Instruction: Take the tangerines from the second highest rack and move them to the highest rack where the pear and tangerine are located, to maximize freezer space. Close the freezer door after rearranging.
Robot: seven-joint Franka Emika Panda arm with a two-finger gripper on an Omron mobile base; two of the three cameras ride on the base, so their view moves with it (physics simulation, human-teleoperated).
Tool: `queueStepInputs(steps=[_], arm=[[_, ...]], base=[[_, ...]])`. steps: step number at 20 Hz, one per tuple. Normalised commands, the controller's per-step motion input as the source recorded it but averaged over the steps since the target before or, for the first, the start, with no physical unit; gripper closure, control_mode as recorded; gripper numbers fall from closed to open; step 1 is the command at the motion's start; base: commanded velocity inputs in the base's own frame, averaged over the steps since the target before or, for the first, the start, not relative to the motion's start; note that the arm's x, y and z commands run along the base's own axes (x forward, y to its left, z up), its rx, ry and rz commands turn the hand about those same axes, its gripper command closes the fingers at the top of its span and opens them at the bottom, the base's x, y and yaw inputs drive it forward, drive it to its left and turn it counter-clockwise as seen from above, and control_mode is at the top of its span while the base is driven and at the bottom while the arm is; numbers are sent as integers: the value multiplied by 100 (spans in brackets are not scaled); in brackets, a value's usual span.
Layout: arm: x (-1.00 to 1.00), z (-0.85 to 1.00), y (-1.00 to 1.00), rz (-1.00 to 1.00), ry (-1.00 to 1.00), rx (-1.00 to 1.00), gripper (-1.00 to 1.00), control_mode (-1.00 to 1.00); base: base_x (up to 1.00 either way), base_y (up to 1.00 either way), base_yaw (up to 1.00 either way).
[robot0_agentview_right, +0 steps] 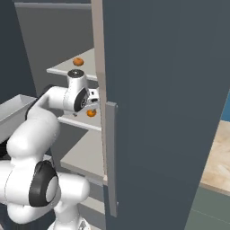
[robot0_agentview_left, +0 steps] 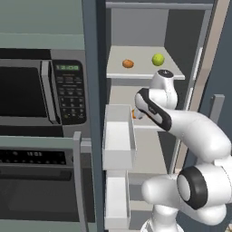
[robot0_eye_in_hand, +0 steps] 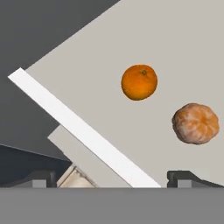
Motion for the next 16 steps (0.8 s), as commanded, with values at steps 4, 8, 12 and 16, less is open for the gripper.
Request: queueStepInputs(steps=[4,8,12,16], arm=[[40,-10,4,0,0,0,-100,-100],[38,-18,8,0,0,-2,-100,-100],[9,-28,1,0,0,-3,-100,-100],[20,-13,0,0,0,0,-100,-100]], base=[[0,0,0],[0,0,0],[0,0,0],[0,0,0]])
